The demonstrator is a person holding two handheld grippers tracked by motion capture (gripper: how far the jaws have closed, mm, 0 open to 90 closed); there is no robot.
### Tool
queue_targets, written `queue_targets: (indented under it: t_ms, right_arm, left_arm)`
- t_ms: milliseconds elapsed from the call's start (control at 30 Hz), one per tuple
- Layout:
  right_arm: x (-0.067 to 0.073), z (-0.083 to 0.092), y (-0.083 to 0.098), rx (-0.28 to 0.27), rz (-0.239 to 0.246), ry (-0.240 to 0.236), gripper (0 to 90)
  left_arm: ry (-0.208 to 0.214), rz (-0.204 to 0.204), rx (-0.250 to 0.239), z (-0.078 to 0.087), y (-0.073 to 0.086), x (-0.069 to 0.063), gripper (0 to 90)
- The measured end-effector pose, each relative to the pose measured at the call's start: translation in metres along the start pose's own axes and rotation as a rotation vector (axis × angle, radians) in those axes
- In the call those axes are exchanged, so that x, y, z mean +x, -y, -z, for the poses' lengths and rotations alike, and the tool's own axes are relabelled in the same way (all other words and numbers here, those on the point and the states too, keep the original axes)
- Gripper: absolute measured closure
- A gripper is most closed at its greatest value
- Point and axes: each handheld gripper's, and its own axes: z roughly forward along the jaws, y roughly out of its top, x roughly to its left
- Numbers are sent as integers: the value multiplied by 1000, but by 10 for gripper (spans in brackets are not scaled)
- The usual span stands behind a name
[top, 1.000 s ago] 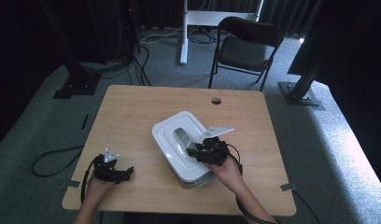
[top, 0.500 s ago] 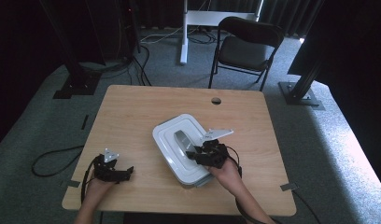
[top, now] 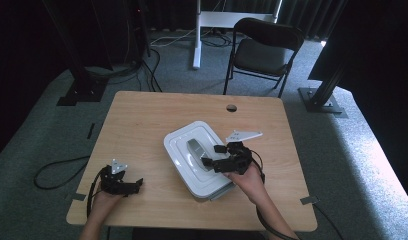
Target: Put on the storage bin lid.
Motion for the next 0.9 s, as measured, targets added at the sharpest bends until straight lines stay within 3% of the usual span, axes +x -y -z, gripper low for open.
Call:
queue_targets:
  t_ms: [100,133,167,333,433,567,700,800,900]
  right_arm:
    - [0,0,-1,1,-6,-3,223]
    - [2,-3,-2,8,4,3,281]
    - [2,-3,-2,8,4,3,281]
    - [7,-17,-3,64,32,22,283]
    - [6,-26,-4,95,32,81,342]
    - [6,-28,-6,113,29,101,324]
    - [12,-34,-8,150,72,162,318]
    - [14,-35,-9,163,81,179,320]
    - [20,-40,-8,167,133,234,322]
  left_arm:
    - [0,0,0,0,0,0,11]
    - [0,0,1,0,0,0,11]
    - [0,0,0,0,0,0,11]
    - [0,0,0,0,0,0,11]
    - [0,1,-1,0,0,0,11]
    - [0,2,-1,0,0,0,11]
    - [0,1,-1,0,0,0,12]
    - [0,1,-1,0,0,0,11]
    - [0,-1,0,0,0,0,12]
